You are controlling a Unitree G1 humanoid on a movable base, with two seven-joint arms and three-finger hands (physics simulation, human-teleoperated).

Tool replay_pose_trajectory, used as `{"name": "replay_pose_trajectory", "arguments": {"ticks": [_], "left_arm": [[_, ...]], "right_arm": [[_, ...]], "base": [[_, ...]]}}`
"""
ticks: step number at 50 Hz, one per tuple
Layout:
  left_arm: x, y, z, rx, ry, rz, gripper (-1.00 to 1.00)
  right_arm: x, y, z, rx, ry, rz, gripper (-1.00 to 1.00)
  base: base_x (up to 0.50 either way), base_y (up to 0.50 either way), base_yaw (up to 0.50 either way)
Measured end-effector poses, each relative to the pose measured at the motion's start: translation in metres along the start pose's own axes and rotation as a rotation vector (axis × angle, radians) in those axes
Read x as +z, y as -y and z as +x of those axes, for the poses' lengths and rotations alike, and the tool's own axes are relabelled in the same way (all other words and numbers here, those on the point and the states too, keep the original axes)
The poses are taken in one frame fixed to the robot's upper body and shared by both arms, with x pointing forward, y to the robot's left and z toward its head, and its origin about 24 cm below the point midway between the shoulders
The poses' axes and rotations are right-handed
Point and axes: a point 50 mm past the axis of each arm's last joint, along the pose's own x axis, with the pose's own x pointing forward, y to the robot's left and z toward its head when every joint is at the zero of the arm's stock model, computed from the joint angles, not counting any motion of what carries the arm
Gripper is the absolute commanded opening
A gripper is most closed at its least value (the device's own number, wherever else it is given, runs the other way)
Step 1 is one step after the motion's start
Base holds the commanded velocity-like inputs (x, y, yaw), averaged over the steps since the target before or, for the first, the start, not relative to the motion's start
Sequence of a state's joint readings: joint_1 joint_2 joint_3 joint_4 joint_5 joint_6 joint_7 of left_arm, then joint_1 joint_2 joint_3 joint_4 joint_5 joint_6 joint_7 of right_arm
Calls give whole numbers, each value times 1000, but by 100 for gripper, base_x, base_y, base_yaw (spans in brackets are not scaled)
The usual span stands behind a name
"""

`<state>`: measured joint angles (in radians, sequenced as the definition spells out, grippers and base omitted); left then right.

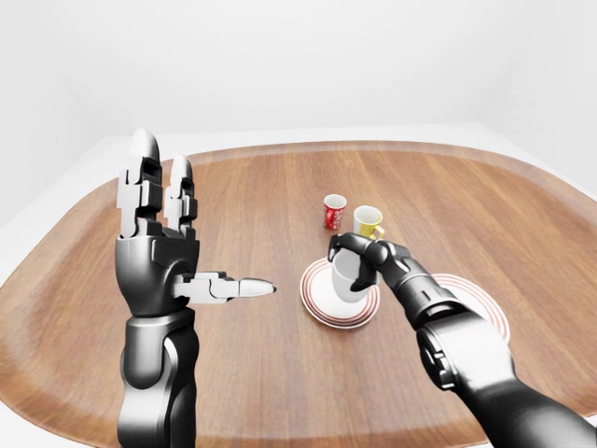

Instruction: Put the white mug on the left plate.

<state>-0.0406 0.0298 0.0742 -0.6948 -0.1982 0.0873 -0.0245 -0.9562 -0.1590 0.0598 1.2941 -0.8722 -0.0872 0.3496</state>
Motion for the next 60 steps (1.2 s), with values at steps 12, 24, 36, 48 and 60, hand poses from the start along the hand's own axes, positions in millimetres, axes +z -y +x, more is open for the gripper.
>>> {"name": "replay_pose_trajectory", "arguments": {"ticks": [12,24,36,48,60], "left_arm": [[-1,0,0,-1,-5,0,100],[-1,0,-1,0,-7,0,100],[-1,0,0,1,-4,-2,100],[0,-1,0,3,0,-3,100],[0,-1,1,4,0,-4,100]], "right_arm": [[3,-1,2,-51,-5,-6,-100],[7,-6,4,-67,-3,-16,-100],[13,-9,6,-63,9,-24,-100],[14,-15,7,-55,10,-24,-100],[9,-23,8,-48,1,-10,-100]], "base": [[0,0,0],[0,0,0],[0,0,0],[0,0,0],[0,0,0]]}}
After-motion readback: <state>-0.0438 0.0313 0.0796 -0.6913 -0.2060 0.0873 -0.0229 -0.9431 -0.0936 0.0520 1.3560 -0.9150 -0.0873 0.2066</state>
